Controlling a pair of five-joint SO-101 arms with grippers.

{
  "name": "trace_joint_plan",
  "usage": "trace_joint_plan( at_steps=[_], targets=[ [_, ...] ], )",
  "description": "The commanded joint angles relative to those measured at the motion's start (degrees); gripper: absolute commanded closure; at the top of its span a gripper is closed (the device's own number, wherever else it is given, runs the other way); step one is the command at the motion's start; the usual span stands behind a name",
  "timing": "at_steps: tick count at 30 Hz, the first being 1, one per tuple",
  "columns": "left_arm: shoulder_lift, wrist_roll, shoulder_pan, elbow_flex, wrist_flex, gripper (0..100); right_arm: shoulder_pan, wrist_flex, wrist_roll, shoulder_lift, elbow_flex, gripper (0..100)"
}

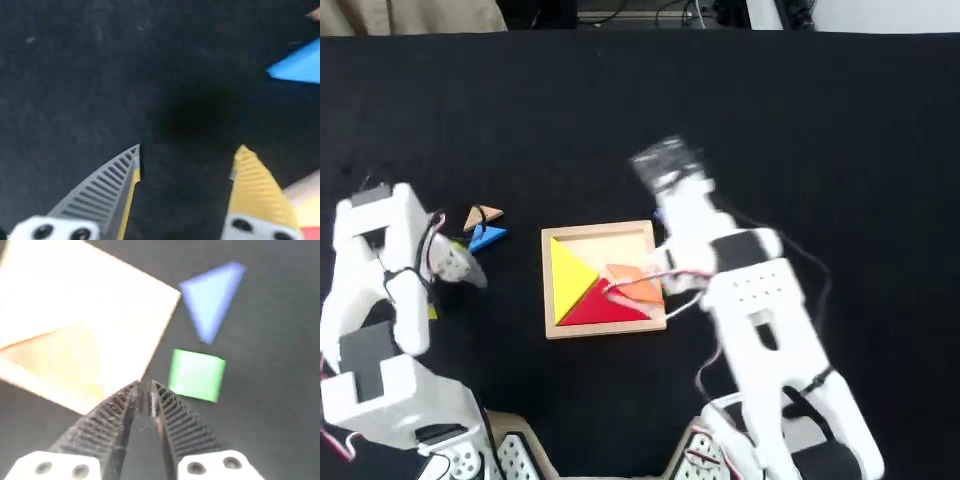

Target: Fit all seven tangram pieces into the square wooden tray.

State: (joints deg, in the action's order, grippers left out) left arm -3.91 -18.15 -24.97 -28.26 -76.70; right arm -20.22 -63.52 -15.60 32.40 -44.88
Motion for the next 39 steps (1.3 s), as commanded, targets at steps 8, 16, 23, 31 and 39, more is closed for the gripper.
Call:
trace_joint_plan(
  at_steps=[8,16,23,31,39],
  targets=[
    [-0.4,2.8,-4.2,-4.9,10.1,74,-12.3,5.7,-0.7,-8.5,5.2,96.7],
    [-0.8,2.7,-3.5,-5.3,13.8,74,-13.5,5.8,-0.4,-26.0,15.6,96.7],
    [-0.8,2.7,-3.0,-5.4,13.6,74,-13.3,7.0,-0.4,-30.7,17.5,96.7],
    [-0.8,2.7,-2.9,-6.3,13.8,74,-10.5,10.4,-0.8,-35.1,17.6,96.7],
    [-0.8,2.7,-2.9,-6.4,13.8,74,-5.2,11.7,-0.9,-38.5,19.4,96.7]
  ],
)
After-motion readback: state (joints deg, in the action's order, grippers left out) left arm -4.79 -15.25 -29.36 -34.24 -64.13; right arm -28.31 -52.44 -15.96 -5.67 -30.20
